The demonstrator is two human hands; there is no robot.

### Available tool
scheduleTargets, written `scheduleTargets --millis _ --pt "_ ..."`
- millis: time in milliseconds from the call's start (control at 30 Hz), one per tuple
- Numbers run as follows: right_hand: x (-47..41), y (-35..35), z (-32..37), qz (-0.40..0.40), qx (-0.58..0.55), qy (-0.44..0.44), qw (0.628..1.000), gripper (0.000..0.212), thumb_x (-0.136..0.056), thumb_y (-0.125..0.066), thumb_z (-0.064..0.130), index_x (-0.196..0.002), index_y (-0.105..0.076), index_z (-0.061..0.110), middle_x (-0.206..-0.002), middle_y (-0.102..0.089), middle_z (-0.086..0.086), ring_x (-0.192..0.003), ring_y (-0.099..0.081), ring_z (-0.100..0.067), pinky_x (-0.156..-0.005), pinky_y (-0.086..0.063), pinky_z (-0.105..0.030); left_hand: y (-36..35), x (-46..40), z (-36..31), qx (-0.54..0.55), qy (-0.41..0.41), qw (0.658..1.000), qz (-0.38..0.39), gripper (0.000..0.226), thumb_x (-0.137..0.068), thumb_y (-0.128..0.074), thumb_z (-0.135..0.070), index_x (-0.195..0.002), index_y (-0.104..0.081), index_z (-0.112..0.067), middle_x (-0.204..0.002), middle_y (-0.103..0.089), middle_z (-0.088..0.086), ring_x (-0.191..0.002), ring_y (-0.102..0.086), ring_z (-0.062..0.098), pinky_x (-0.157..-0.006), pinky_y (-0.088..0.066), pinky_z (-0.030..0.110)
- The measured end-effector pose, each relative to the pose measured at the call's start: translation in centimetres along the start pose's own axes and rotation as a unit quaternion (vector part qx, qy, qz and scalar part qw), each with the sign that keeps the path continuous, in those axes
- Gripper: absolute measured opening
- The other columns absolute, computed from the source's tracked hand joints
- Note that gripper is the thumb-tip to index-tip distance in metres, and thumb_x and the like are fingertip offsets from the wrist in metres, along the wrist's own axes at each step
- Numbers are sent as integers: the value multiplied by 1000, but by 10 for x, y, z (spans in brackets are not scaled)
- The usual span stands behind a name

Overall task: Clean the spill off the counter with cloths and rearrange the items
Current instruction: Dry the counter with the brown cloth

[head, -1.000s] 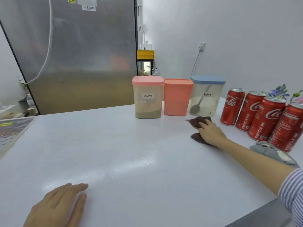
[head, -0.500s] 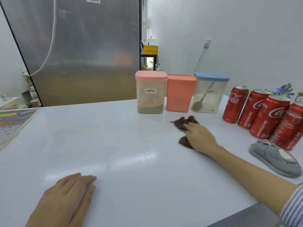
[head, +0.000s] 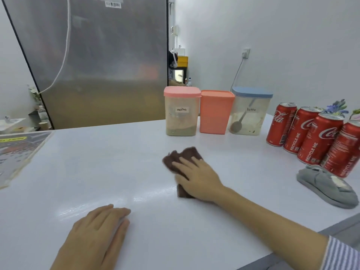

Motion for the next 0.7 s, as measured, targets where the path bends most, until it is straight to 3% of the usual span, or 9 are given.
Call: scheduleTargets --millis 67,233,333,433,600,700 --pt "11 0 23 20 -26 55 998 47 -98 -26 48 -144 -21 46 -157 -11 17 -147 -5 -17 -119 -1 -33 0 0 1 2 5 1000 7 38 -95 -18 -53 -99 -52 -38 -90 -64 -24 -98 -52 7 -74 -46 29" --pt "-66 -4 6 23 -36 -52 998 49 -97 -22 47 -146 -20 40 -159 -12 9 -146 -7 -29 -119 -5 -41 4 -2 -8 -8 -5 1000 -8 36 -97 -17 -47 -96 -52 -36 -84 -67 -19 -97 -51 4 -75 -38 22" --pt "-110 -12 39 25 -30 -67 997 52 -97 -19 48 -147 -19 39 -159 -10 6 -145 -5 -36 -118 -1 -46 7 0 -5 -24 2 999 -24 41 -98 -18 -43 -96 -57 -31 -86 -68 -16 -99 -52 5 -76 -37 22" --pt "-103 -15 81 46 -18 20 999 49 -98 -20 49 -146 -18 44 -159 -9 10 -146 -5 -32 -119 0 -43 13 4 0 -60 40 997 -33 52 -98 -19 -41 -94 -68 -23 -89 -69 -11 -98 -51 7 -77 -38 25" --pt "-17 -17 97 91 -39 196 975 45 -98 -26 52 -141 -17 54 -157 -8 21 -147 -1 -16 -120 -1 -36 19 6 -5 -86 77 992 -43 36 -86 -35 -29 -93 -69 -20 -89 -69 -9 -95 -49 7 -69 -50 33" --pt "-22 -10 65 105 -57 149 982 46 -98 -27 50 -143 -19 50 -157 -8 19 -147 1 -15 -120 -6 -39 20 5 -7 -81 96 991 -39 36 -86 -35 -30 -93 -68 -21 -89 -68 -11 -95 -48 6 -69 -50 34"
Point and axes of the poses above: each hand's wrist, its own x-axis away from the middle knuckle, its own y-axis out of the back of the hand, z = x × y, the point moved 4 cm from there along -x, towards the middle knuckle
